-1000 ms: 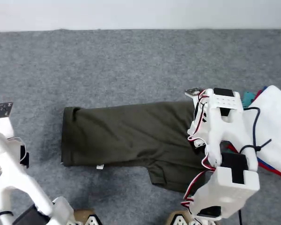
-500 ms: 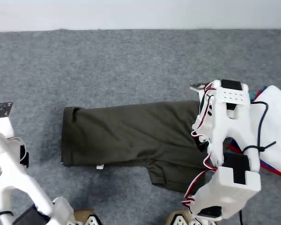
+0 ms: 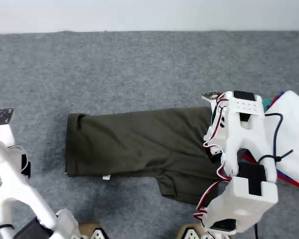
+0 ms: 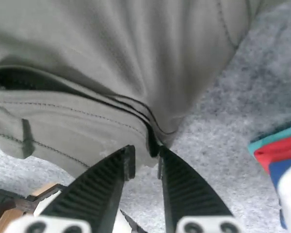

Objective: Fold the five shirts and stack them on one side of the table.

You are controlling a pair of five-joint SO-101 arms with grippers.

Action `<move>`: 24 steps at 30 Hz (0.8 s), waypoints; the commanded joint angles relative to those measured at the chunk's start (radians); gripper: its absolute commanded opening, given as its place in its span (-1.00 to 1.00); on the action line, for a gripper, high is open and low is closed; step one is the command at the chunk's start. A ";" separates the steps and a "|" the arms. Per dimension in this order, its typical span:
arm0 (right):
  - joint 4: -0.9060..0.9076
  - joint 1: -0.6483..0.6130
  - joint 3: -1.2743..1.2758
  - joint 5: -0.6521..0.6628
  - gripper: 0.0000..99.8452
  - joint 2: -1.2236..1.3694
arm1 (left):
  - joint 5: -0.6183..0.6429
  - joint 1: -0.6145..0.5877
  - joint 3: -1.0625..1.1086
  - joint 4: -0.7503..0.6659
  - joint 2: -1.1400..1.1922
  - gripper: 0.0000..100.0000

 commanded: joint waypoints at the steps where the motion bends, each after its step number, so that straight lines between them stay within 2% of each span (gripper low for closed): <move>1: -0.005 0.012 -0.005 0.014 -0.83 -0.056 | -0.002 0.008 -0.008 -0.008 -0.032 -0.97; 10: -0.021 0.064 -0.017 0.014 -0.83 -0.056 | -0.002 0.008 -0.005 -0.009 -0.032 -0.97; 16: -0.019 0.047 -0.014 0.014 -0.84 -0.022 | -0.002 0.008 -0.004 -0.009 -0.032 -0.97; 20: -0.024 0.035 -0.014 0.014 -0.96 -0.010 | -0.002 0.008 -0.004 -0.008 -0.032 -0.97; 24: -0.027 0.031 -0.014 0.021 -0.97 -0.008 | -0.002 0.008 -0.004 -0.008 -0.032 -0.97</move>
